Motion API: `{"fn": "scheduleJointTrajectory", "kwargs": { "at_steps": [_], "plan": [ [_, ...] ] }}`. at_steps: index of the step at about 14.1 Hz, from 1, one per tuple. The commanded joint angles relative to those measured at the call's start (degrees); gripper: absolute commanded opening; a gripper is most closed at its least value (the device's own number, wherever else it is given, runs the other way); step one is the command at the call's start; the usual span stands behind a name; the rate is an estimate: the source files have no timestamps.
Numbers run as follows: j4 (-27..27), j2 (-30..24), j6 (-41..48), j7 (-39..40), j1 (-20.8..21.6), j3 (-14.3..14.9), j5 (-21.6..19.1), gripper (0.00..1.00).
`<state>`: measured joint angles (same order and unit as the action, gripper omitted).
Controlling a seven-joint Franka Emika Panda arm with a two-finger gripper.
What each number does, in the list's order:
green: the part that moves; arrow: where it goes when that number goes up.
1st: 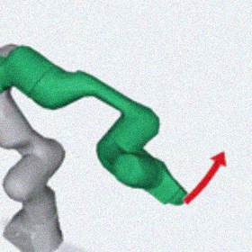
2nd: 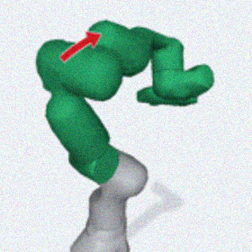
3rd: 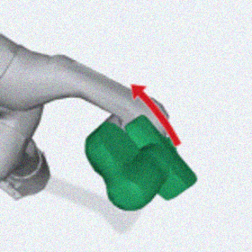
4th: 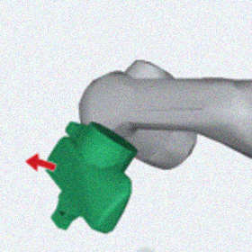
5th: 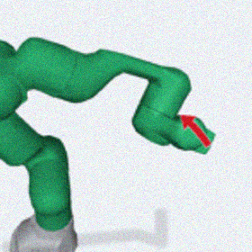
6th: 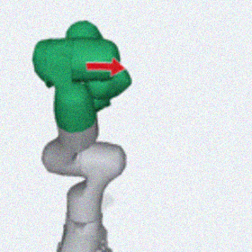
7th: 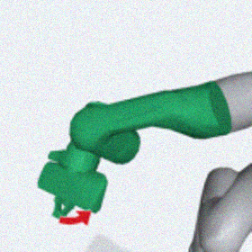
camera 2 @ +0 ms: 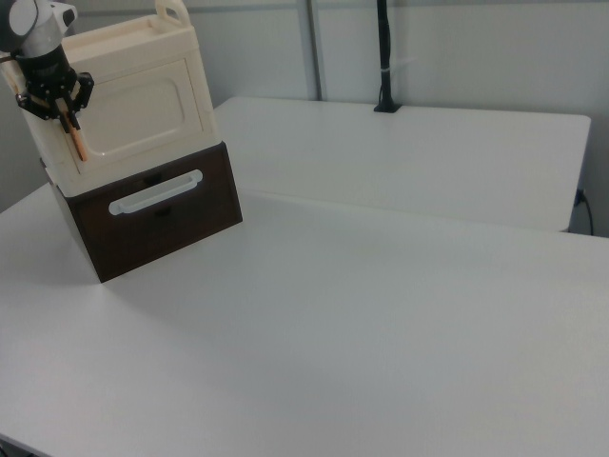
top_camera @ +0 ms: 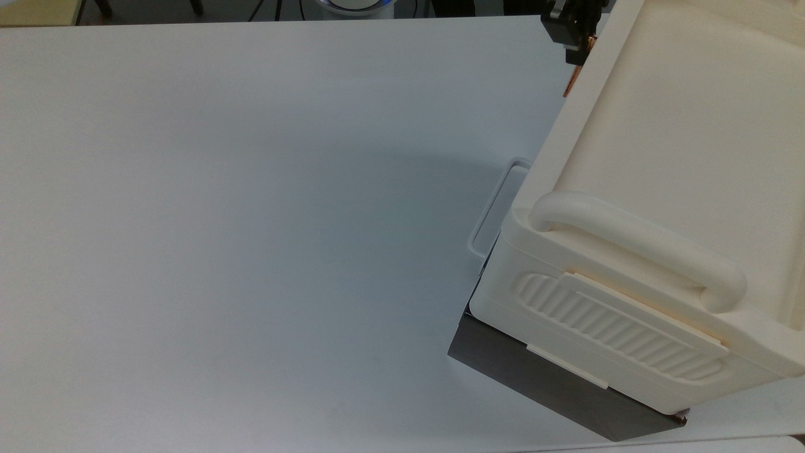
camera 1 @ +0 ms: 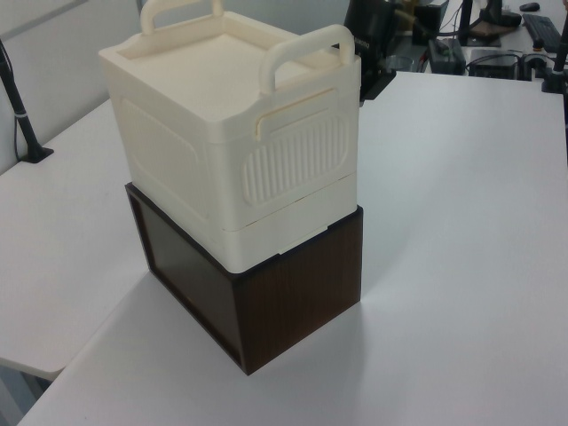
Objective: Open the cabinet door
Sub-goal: 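Pull the door by its tab, swinging it outward on its hinge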
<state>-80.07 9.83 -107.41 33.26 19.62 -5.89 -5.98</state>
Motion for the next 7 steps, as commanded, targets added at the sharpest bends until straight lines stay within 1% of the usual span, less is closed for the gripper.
{"fn": "scheduleJointTrajectory", "kwargs": {
  "at_steps": [1, 5, 7],
  "plan": [
    [0.3, 0.5, -0.2, 1.4, -0.2, 0.0, -1.0, 0.13],
    [0.2, -0.2, 2.6, 1.0, -0.5, 0.1, -1.0, 0.11],
    [0.0, -0.9, 5.4, -0.5, -0.6, 0.8, -0.7, 0.11]
  ]
}}
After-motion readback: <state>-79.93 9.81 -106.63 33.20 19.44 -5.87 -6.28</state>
